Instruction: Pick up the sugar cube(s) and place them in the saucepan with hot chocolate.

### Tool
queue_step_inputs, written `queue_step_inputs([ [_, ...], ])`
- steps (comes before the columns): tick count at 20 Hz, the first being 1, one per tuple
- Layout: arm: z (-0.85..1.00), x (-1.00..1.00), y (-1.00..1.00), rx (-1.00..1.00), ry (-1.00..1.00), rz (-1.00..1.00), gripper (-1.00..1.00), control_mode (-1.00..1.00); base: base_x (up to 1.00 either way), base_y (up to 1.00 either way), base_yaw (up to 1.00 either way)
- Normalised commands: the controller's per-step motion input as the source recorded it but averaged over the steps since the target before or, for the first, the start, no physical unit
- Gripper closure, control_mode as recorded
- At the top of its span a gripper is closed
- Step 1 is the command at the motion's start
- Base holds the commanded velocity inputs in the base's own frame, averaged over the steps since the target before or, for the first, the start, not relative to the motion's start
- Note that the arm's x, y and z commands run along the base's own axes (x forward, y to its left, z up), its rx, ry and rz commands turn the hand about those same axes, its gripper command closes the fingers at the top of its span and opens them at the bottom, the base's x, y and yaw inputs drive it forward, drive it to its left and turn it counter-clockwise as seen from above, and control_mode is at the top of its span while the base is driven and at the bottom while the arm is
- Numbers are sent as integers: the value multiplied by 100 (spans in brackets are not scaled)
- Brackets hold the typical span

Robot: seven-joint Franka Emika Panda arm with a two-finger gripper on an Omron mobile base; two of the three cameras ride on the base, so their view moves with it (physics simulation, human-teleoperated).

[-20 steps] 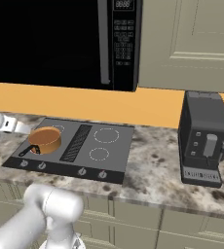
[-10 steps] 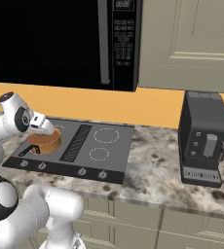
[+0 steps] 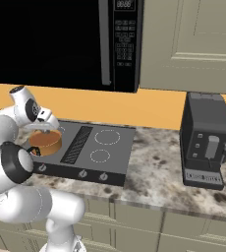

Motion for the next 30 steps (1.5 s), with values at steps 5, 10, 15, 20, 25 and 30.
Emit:
queue_step_inputs([
  [5, -22, 19, 12, 0, 0, 0, 100, -100, 0, 0, 0],
  [10, -23, 18, 15, 0, 0, 0, 100, -100, 0, 0, 0],
  [15, -22, 22, 16, 0, 0, 1, 100, -100, 0, 0, 0],
  [20, -25, 25, 25, 0, 3, 2, 100, -100, 0, 0, 0],
  [25, -17, 32, 23, 0, 0, 4, 100, -100, 0, 0, 0],
  [30, -8, 31, 15, 0, 0, 4, 100, -100, 0, 0, 0],
])
